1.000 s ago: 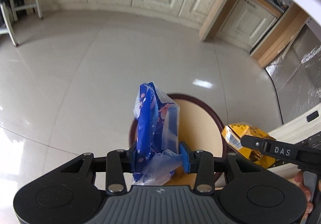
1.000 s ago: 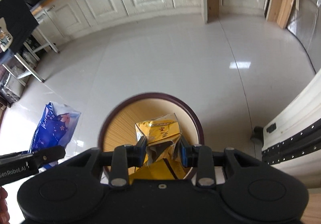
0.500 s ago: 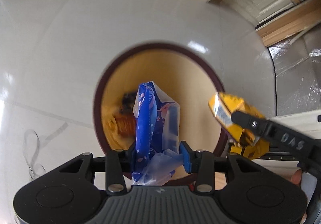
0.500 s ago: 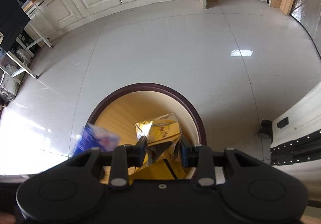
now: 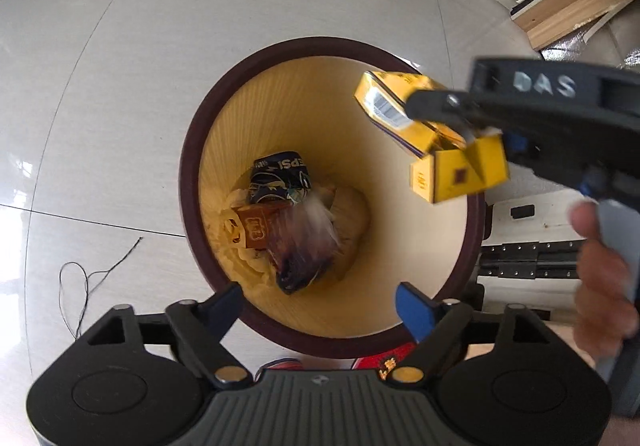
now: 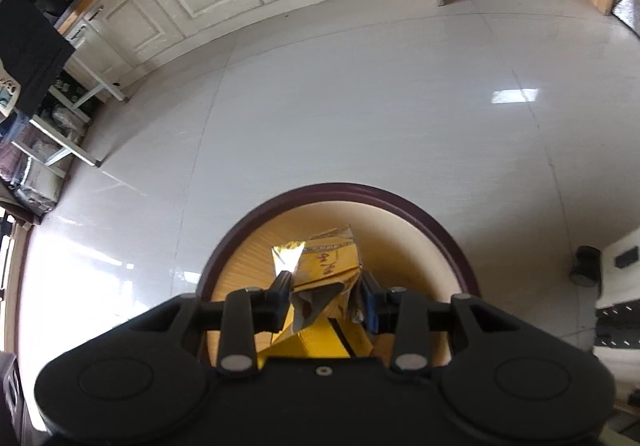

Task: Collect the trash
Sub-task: 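Open both grippers to drop the bag and wrapper into the bin, then move both open grippers back from the bin toward the table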

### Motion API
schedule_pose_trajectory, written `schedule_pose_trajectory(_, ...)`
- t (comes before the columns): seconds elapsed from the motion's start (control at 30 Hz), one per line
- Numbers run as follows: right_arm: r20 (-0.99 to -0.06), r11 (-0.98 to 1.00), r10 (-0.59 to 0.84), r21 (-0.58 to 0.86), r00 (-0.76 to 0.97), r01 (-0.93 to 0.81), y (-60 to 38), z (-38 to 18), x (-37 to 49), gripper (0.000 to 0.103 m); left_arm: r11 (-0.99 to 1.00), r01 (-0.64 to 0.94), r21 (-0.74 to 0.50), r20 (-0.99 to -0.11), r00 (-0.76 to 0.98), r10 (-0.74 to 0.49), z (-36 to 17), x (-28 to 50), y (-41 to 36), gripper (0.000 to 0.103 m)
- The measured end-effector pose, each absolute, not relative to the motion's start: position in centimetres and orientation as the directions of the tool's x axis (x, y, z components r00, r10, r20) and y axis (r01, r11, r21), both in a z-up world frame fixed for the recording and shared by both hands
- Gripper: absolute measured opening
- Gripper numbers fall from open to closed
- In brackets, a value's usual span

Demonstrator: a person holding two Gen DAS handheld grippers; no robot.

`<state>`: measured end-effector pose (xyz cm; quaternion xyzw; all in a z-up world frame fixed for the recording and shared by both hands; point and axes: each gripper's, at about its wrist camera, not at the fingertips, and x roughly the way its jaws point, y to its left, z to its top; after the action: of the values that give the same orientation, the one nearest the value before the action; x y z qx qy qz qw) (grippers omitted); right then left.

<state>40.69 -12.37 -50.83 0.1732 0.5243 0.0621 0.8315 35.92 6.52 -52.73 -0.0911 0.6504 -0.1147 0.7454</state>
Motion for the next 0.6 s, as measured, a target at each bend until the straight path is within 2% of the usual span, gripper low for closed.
schedule_pose_trajectory(0.03, -0.847, 0.931, 0.291, 0.358, 0.446, 0.071, -12.3, -51.1, 40.9, 0.043, 0.958, 0.057, -0.281, -0.95, 0.129, -0.286, -52.7, 36.0, 6.3, 0.086)
schedule_pose_trajectory(0.07, -0.844, 0.931, 0.294, 0.359, 0.449, 0.065, -12.3, -51.3, 41.0, 0.053, 0.96, 0.058, -0.275, -0.951, 0.129, -0.281, -52.7, 36.0, 6.3, 0.087)
schedule_pose_trajectory(0.13, -0.85, 0.938, 0.279, 0.342, 0.447, 0.064, -12.5, -51.7, 41.0, 0.066, 0.962, 0.054, -0.266, -0.954, 0.128, -0.271, -52.8, 36.0, 6.4, 0.089)
schedule_pose_trajectory(0.4, -0.899, 0.952, 0.217, 0.281, 0.38, 0.119, -14.3, -52.5, 39.6, 0.074, 0.971, 0.042, -0.236, -0.961, 0.138, -0.239, -52.2, 36.4, 6.7, 0.1)
schedule_pose_trajectory(0.6, -0.912, 0.968, 0.187, 0.234, 0.364, 0.09, -15.0, -51.6, 38.0, 0.087, 0.976, 0.048, -0.214, -0.963, 0.16, -0.219, -51.4, 36.1, 6.5, 0.103)
